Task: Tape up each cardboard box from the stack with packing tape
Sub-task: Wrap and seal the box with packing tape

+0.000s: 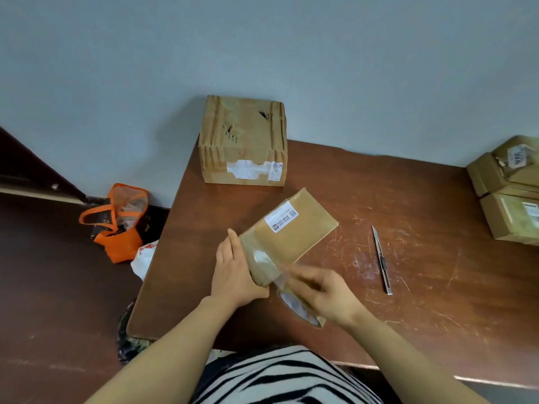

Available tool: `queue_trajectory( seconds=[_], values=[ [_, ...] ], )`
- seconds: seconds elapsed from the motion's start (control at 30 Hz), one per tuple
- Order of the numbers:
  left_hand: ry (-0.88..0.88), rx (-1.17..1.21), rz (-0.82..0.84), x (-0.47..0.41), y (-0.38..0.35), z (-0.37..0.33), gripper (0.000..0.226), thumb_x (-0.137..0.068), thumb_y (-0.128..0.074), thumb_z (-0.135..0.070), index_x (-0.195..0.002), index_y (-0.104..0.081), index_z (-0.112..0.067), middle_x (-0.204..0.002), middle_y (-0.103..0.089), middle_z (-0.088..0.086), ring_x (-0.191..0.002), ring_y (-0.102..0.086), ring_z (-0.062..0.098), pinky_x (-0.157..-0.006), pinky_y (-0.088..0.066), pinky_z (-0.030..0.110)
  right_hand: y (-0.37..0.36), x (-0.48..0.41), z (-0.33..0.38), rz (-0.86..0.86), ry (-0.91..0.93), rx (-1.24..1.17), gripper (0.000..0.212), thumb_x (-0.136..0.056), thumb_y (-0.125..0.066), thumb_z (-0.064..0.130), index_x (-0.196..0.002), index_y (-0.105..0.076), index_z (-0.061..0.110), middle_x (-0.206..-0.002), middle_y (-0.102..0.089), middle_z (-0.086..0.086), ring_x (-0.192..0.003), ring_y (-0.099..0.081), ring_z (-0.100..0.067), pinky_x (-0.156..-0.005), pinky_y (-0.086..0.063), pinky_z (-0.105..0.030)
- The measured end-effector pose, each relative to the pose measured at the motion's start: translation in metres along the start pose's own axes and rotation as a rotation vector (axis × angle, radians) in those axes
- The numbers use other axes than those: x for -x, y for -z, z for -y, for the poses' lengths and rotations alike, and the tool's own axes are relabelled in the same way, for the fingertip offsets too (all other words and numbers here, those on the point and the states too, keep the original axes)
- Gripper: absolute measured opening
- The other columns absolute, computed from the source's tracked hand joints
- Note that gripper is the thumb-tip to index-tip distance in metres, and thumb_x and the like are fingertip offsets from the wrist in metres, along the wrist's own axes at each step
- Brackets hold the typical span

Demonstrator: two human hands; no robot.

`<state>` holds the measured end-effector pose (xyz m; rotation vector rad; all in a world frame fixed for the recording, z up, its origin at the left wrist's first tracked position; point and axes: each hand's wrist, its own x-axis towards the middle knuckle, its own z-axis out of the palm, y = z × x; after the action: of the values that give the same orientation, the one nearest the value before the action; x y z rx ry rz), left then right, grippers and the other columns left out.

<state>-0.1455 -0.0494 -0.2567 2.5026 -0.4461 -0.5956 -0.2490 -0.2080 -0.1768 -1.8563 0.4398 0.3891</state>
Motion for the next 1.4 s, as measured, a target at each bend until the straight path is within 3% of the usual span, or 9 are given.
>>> queue_trajectory(
  seconds=[0.23,0.43,0.57,0.7,0.8,0.93,1.17,1.3,1.4],
  values=[
    [-0.025,-0.124,0.053,-0.002,0.006,-0.003,0.143,-0.057,-0.079,-0.057,-0.148,0.022,-0.013,-0.155,0.005,0.011,-0.143,0.006,0.028,-0.117,-0.012,0.035,-0.023,-0.018,-0.019,0.054,-0.263,0.535,0.024,-0.095,-0.049,0.037,-0.107,-0.070,0.041,-0.073,-0.068,0.016,-0.063,-0.064,-0.006,-0.053,-0.042,-0.017],
    [-0.050,-0.387,0.226,-0.003,0.016,-0.009,0.140,-0.064,-0.073,-0.057,-0.143,0.032,-0.009,-0.146,0.041,0.022,-0.136,0.037,0.035,-0.112,0.019,0.045,-0.029,-0.045,-0.016,0.089,-0.368,0.574,0.024,-0.091,-0.049,0.030,-0.092,-0.072,0.024,-0.075,-0.070,0.007,-0.057,-0.057,-0.003,-0.048,-0.034,-0.018],
    [-0.138,-0.266,0.106,-0.012,0.014,-0.025,0.089,-0.087,-0.028,-0.057,-0.150,0.019,-0.014,-0.153,0.032,0.012,-0.139,0.033,0.021,-0.114,0.021,0.041,-0.030,-0.053,-0.018,0.093,-0.385,0.559,0.022,-0.092,-0.048,0.032,-0.090,-0.068,0.021,-0.063,-0.059,0.009,-0.054,-0.054,-0.003,-0.046,-0.032,-0.020],
    [-0.281,-0.375,0.034,-0.023,-0.013,-0.026,0.082,-0.094,0.006,-0.058,-0.149,-0.027,-0.007,-0.156,-0.022,0.013,-0.144,-0.027,0.022,-0.115,0.003,0.036,-0.027,-0.056,-0.014,0.157,-0.356,0.528,0.025,-0.092,-0.045,0.029,-0.096,-0.068,0.019,-0.081,-0.062,0.003,-0.075,-0.058,-0.013,-0.058,-0.039,-0.021],
    [-0.275,-0.539,0.087,-0.026,-0.013,-0.028,0.082,-0.082,0.018,-0.057,-0.149,0.007,-0.012,-0.155,0.013,0.007,-0.148,0.001,0.017,-0.110,0.020,0.035,-0.022,-0.056,-0.017,0.157,-0.367,0.474,0.025,-0.088,-0.049,0.022,-0.066,-0.061,0.022,-0.070,-0.054,0.005,-0.079,-0.053,-0.016,-0.072,-0.042,-0.025],
    [-0.479,-0.547,0.185,-0.017,-0.018,-0.020,0.059,-0.102,-0.005,-0.042,-0.145,-0.033,-0.014,-0.151,-0.037,0.011,-0.143,-0.021,0.025,-0.115,-0.002,0.039,-0.022,-0.056,-0.015,0.142,-0.383,0.407,0.036,-0.089,-0.048,0.019,-0.053,-0.046,0.020,-0.059,-0.046,0.002,-0.058,-0.045,-0.013,-0.065,-0.039,-0.025],
    [-0.518,-0.476,0.376,-0.013,0.014,-0.014,0.111,-0.071,-0.055,-0.034,-0.149,0.022,-0.015,-0.146,0.041,0.007,-0.134,0.043,0.021,-0.110,0.027,0.038,-0.013,-0.042,-0.009,0.151,-0.371,0.207,0.025,-0.079,-0.056,0.015,-0.096,-0.070,0.004,-0.075,-0.057,0.000,-0.070,-0.052,-0.012,-0.071,-0.045,-0.026],
    [-0.580,-0.561,0.189,0.008,-0.002,0.012,0.131,-0.042,-0.080,-0.057,-0.146,-0.022,-0.001,-0.151,-0.028,0.024,-0.138,-0.020,0.030,-0.117,-0.019,0.041,-0.011,-0.026,0.001,0.109,-0.364,0.110,0.023,-0.076,-0.057,0.011,-0.094,-0.070,0.003,-0.075,-0.056,-0.004,-0.072,-0.051,-0.014,-0.072,-0.046,-0.029],
    [-0.614,-0.314,0.047,0.009,-0.007,0.008,0.104,-0.053,-0.081,-0.056,-0.136,-0.041,-0.007,-0.133,-0.043,0.010,-0.119,-0.043,0.023,-0.095,-0.051,0.044,-0.005,-0.011,0.017,0.116,-0.333,0.051,0.024,-0.078,-0.057,0.009,-0.099,-0.069,0.004,-0.085,-0.063,-0.010,-0.076,-0.057,-0.020,-0.079,-0.052,-0.037]
  ],
)
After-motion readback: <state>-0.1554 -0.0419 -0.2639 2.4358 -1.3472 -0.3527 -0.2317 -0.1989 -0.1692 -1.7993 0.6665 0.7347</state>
